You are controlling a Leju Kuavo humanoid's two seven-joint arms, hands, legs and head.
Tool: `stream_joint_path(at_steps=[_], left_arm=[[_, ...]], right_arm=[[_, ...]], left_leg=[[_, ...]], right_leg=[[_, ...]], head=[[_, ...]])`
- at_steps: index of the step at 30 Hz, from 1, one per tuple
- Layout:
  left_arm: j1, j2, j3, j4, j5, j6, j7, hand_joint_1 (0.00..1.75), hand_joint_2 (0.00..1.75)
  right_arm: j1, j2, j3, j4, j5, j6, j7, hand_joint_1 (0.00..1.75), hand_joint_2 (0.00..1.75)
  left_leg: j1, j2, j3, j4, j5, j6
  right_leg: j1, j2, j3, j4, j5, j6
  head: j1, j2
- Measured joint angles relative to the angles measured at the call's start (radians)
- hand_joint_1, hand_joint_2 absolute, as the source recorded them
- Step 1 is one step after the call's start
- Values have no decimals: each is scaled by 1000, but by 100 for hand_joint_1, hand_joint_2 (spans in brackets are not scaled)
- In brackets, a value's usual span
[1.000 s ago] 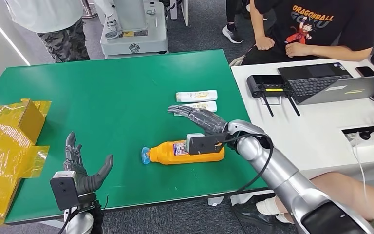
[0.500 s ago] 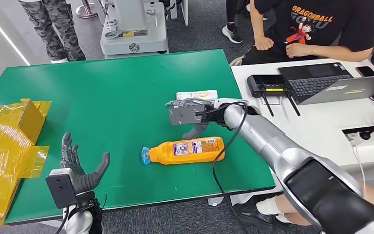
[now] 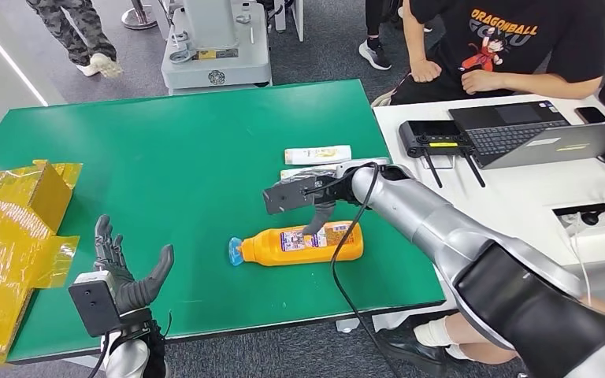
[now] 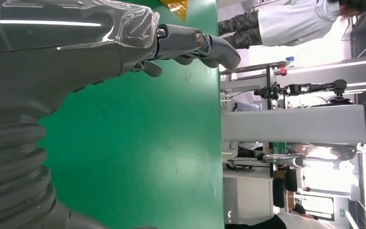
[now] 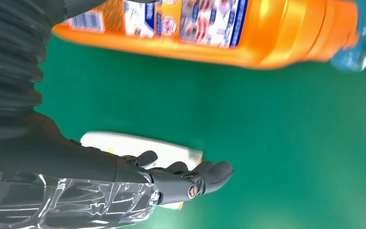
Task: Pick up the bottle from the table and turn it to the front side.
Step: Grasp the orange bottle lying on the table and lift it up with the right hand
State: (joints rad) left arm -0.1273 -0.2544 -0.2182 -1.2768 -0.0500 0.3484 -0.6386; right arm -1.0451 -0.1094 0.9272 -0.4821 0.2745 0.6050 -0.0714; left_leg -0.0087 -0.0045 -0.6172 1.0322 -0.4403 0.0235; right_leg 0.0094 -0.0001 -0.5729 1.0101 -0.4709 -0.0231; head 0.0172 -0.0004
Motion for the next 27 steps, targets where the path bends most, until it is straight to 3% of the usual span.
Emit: stream_joint_path(at_steps=[27], left_arm=[[-27,14,0,40,33,1,-15,0,175]], right_arm=[[18,-24,191,32,5,-17,8,0,175]], left_leg=[[0,0,0,0,0,0]], right_leg=[[0,0,0,0,0,0]], head=[[0,0]])
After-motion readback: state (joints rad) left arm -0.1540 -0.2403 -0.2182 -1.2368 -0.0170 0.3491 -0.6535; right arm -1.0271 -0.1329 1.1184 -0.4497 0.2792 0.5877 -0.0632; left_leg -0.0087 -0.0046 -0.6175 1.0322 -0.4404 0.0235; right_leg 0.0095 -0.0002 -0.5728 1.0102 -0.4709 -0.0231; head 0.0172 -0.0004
